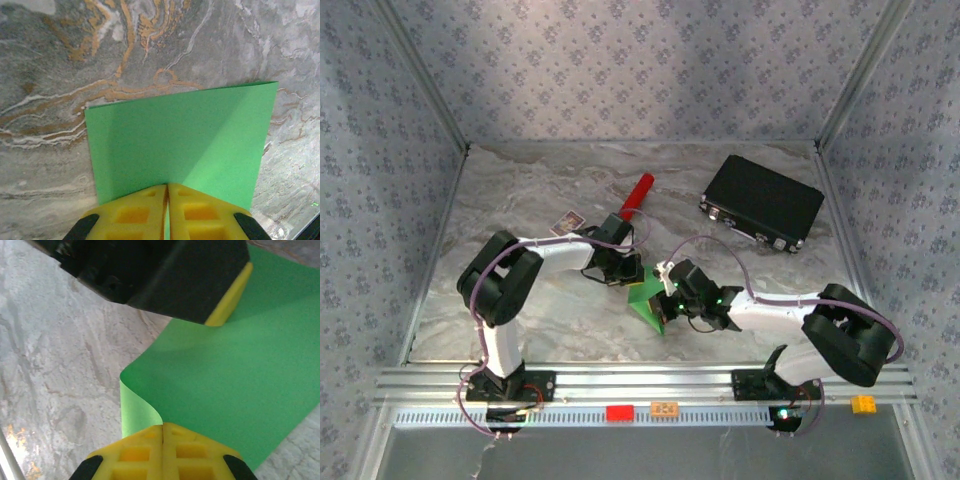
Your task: Fold a paper plane with a square sheet of paper (pick it up from the middle)
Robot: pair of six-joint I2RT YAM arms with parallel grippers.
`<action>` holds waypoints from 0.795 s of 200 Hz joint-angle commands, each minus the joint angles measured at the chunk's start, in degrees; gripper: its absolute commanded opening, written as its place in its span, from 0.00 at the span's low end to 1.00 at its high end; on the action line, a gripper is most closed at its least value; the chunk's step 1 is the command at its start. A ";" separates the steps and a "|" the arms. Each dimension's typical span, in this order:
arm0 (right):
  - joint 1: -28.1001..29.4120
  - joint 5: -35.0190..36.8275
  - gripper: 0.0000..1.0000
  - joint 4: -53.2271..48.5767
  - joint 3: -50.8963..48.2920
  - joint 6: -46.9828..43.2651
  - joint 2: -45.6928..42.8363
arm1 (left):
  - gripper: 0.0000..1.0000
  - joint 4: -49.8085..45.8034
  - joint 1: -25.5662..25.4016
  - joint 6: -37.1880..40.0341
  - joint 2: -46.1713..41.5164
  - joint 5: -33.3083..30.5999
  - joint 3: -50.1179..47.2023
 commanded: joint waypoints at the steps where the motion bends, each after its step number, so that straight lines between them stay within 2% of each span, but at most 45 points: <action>1: -0.38 3.06 0.00 -3.39 0.96 -1.13 0.81 | 0.10 -2.52 -0.92 0.45 1.09 -1.47 -0.82; 159: -0.53 5.49 0.00 -6.77 0.32 0.65 0.90 | 0.10 -2.76 -1.49 -0.44 0.48 -2.55 -1.10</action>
